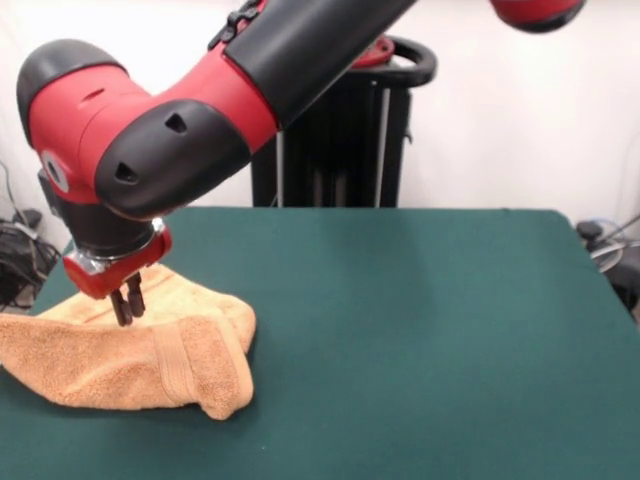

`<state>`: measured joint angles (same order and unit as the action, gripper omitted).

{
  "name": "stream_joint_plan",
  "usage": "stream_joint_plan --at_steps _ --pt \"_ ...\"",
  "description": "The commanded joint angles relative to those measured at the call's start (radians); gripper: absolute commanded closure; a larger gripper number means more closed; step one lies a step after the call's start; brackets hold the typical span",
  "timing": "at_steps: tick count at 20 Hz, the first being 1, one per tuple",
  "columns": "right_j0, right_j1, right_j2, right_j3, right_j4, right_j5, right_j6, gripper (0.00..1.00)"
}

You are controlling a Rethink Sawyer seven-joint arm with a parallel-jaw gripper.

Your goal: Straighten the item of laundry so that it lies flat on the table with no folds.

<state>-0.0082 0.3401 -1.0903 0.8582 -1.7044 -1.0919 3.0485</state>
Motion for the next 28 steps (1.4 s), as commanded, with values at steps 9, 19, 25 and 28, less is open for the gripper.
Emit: stream_joint_plan --at_steps 9,19,25,28 --pt "-0.018 0.113 0.134 -0.180 -0.053 -0.170 0.090 1.00" --pt "-0.018 0.138 0.116 -0.189 -0.080 -0.199 0.105 1.00" --pt "-0.012 0.146 0.109 -0.181 -0.103 -0.212 0.119 1.00" --pt "-0.002 0.143 0.090 -0.170 -0.125 -0.243 0.144 1.00"
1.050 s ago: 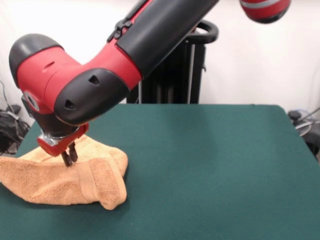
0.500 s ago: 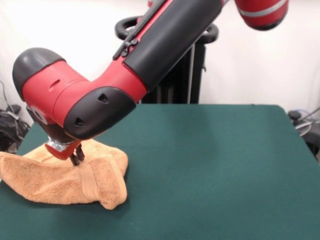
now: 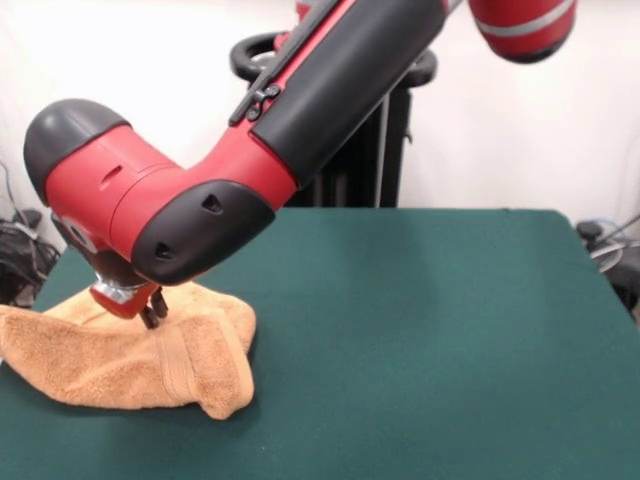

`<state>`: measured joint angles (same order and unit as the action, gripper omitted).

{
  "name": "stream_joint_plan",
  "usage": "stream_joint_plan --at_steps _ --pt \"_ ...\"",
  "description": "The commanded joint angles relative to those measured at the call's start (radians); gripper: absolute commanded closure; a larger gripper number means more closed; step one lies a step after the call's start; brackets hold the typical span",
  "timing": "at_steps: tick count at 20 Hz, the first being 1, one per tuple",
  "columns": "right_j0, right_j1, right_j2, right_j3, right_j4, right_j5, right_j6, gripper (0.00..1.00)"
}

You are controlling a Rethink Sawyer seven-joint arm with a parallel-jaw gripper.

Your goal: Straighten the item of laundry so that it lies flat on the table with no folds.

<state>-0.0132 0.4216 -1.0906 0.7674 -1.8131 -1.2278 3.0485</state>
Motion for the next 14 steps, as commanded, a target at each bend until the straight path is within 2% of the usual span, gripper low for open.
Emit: stream_joint_plan --at_steps 1,14 --pt "0.002 0.059 0.089 -0.081 -0.018 -0.111 0.149 1.00" --pt "0.001 0.105 0.089 -0.081 -0.020 -0.037 0.130 1.00"
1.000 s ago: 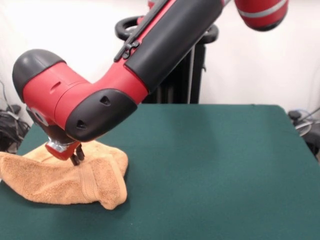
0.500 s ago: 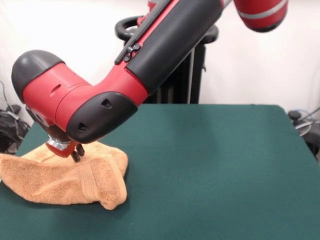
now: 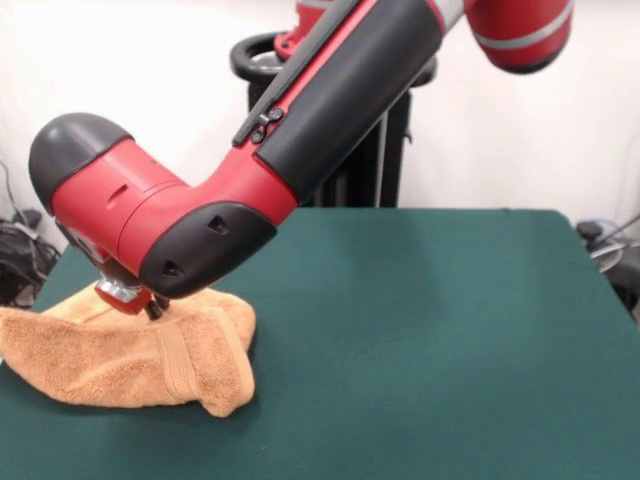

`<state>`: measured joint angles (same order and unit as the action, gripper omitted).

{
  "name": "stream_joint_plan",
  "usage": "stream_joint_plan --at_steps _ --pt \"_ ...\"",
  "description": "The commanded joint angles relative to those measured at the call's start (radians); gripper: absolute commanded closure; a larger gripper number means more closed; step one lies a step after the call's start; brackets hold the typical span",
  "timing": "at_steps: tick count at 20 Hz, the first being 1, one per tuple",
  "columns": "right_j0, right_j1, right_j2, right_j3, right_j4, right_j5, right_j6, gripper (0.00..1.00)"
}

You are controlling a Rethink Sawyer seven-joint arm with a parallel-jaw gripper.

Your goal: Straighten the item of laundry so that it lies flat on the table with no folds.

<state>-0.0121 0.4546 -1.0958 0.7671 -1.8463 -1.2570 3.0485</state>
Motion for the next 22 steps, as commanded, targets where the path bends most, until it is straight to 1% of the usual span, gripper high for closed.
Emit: stream_joint_plan --at_steps 1,9,12,18,22 --pt "-0.001 0.072 0.095 -0.081 0.015 -0.003 0.129 1.00" --pt "0.001 0.080 0.095 -0.080 0.018 0.006 0.133 1.00" --pt "0.011 0.094 0.090 -0.068 0.015 0.002 0.155 1.00" --pt "0.026 0.101 0.097 -0.050 0.007 -0.066 0.195 1.00" --pt "0.032 0.095 0.109 -0.038 0.006 -0.085 0.191 1.00"
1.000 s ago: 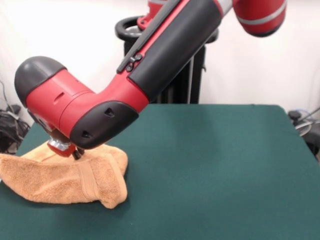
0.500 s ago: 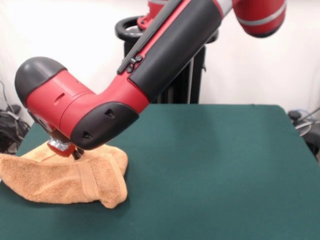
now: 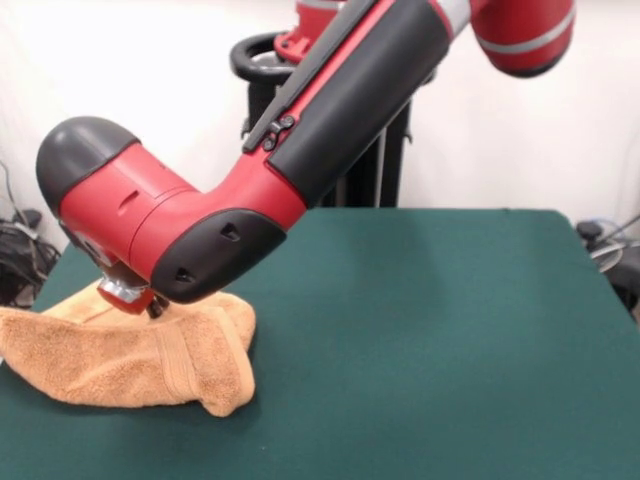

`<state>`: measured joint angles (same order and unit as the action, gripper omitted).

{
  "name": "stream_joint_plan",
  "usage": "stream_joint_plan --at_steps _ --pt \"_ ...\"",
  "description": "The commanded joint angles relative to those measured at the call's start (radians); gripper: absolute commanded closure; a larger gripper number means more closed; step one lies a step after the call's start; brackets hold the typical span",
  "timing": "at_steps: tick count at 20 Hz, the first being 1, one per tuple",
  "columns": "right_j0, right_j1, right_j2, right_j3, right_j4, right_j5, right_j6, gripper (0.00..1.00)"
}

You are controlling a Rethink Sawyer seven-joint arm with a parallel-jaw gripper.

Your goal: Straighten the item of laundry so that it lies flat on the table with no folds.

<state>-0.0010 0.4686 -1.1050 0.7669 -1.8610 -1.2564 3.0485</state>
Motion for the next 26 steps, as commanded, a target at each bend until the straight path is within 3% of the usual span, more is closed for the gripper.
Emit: stream_joint_plan --at_steps 1,15,26 --pt "0.021 0.079 0.122 -0.036 0.021 -0.092 0.188 1.00" --pt "0.046 0.088 0.111 0.012 -0.030 -0.144 0.182 1.00" --pt "0.063 0.072 0.121 0.034 -0.017 -0.187 0.190 1.00"
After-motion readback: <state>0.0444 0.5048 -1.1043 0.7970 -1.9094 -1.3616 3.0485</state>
